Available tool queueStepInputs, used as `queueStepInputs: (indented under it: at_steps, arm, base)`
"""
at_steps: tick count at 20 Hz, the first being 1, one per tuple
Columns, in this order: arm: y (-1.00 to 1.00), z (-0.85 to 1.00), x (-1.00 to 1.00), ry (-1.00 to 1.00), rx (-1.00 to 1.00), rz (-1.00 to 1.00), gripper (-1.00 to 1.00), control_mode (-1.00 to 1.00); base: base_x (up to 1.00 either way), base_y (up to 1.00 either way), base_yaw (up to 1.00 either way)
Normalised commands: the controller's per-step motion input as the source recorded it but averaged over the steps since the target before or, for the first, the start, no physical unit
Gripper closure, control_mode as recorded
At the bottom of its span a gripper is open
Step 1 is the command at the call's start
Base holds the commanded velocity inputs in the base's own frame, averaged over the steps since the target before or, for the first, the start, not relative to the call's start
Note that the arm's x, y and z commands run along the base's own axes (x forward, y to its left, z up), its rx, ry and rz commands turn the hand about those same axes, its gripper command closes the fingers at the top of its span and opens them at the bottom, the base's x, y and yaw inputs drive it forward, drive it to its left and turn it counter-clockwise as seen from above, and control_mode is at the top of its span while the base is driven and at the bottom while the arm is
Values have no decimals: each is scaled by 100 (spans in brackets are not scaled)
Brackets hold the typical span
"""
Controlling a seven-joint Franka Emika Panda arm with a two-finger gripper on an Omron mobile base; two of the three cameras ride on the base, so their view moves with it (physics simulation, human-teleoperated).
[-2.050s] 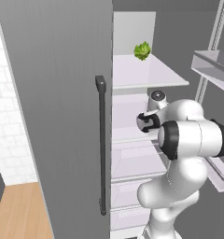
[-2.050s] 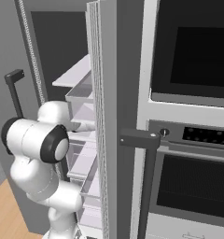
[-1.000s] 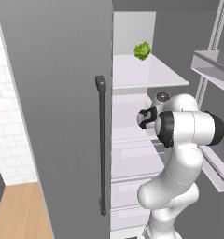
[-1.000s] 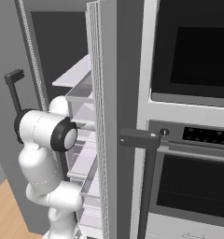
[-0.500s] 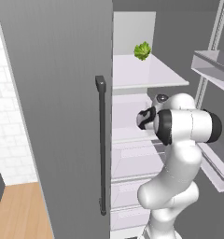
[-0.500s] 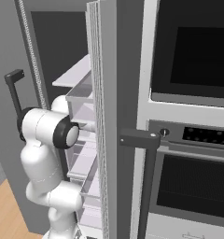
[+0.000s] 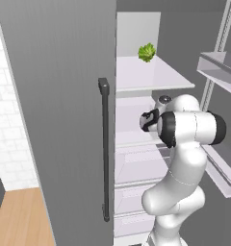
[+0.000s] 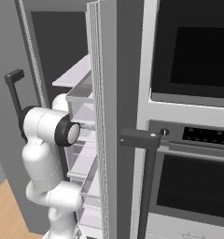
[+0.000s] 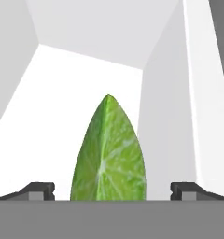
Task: Grab a lemon wedge from the fridge and one ice cube from the ice bowl, and put them in the glass of lemonade.
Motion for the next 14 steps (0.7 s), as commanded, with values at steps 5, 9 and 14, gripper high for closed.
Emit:
queueStepInputs:
  at_steps: [5, 9, 14]
  arm:
    - [14, -1, 11, 8, 0, 0, -100, -100]
    - [13, -27, 1, 6, 0, 0, -100, -100]
    - [0, -34, 0, 3, 4, 0, -100, -100]
  base:
    - [0, 0, 0]
    - [0, 0, 0]
    - [0, 0, 0]
